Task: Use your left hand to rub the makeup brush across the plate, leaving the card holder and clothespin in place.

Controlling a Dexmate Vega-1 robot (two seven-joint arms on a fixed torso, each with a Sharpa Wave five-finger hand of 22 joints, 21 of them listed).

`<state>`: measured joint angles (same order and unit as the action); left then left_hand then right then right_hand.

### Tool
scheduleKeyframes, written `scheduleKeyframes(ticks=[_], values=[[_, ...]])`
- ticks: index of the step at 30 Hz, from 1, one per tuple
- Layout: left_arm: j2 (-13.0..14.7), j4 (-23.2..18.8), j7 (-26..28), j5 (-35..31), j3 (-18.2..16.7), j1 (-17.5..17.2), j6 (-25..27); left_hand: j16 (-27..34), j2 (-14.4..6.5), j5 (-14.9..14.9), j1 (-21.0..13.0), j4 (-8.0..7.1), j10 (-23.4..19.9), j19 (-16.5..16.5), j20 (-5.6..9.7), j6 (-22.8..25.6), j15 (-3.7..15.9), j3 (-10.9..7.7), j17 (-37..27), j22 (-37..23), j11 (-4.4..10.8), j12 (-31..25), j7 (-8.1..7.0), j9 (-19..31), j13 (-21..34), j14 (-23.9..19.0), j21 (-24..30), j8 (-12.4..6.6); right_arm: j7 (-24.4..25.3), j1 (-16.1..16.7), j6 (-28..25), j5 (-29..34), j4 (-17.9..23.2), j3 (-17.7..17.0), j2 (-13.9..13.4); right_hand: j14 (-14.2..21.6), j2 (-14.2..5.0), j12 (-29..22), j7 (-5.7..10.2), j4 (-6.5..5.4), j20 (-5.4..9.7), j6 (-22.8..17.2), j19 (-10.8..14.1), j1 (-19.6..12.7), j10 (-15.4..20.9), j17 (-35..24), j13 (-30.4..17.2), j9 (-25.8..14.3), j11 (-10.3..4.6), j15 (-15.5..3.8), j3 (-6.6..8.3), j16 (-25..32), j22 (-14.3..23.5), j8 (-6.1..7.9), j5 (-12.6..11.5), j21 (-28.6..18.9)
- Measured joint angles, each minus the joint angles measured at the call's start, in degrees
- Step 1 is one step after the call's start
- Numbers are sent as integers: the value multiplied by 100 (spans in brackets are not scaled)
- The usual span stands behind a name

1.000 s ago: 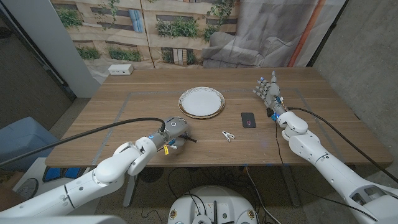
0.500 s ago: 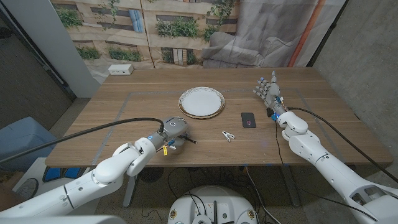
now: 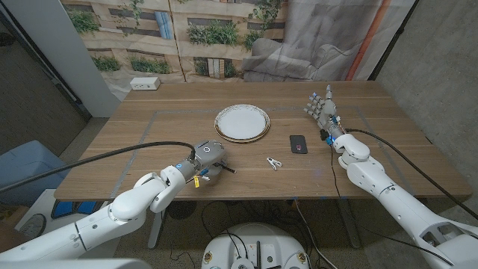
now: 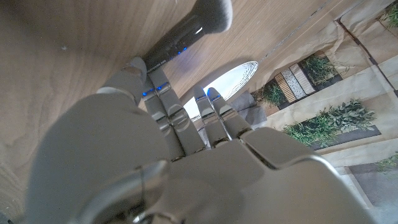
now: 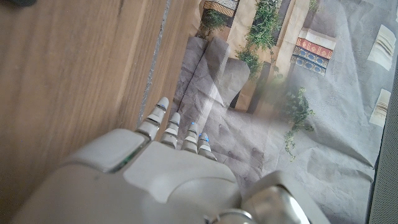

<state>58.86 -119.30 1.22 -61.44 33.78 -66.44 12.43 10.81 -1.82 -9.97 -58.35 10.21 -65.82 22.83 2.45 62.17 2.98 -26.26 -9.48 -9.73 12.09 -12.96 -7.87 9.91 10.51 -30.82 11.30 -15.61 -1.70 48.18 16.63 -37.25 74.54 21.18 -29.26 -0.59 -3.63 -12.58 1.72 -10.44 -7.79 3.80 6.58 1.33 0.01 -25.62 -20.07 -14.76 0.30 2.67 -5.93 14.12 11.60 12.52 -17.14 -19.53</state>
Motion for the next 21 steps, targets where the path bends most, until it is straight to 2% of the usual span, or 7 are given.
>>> scheduleKeyframes(ticks=[10, 13, 21], values=[[69, -21, 207, 91, -76, -1, -115, 0, 25, 6, -128, 2, -124, 0, 0, 276, 0, 48, 1, 0, -20, -3, -13, 2, 1, -124, 0, 0, 0, 0, -1, 0, 0, 1, 0, 0, 0, 0, 0, 0, 0, 0, 0, 0, 0, 0, 0, 0, 0, 0, 0, 0, -1, 0, 0, 0], [98, -42, 246, 119, -117, 2, -164, 0, 46, 23, -154, 31, -237, 0, 0, 376, 1, 79, 1, 0, 34, -3, -72, 5, 3, -123, 0, 0, 0, 0, -1, 0, 0, 2, 1, 0, 0, 0, 0, 0, 0, 0, 0, 0, 0, 0, 0, 0, 0, 0, 0, 0, -1, 0, 0, 0], [147, -131, 381, 166, -216, 5, -228, 0, 61, 27, -169, 17, -266, -1, 0, 377, 1, 110, 1, 0, 62, -3, -73, 30, 10, -123, 0, 38, -1, 0, -1, 2, 0, 3, 3, 0, 0, 0, 0, 0, 0, 0, 0, 0, 0, 0, 0, 0, 0, 0, 0, 0, -1, 0, 0, 0]])
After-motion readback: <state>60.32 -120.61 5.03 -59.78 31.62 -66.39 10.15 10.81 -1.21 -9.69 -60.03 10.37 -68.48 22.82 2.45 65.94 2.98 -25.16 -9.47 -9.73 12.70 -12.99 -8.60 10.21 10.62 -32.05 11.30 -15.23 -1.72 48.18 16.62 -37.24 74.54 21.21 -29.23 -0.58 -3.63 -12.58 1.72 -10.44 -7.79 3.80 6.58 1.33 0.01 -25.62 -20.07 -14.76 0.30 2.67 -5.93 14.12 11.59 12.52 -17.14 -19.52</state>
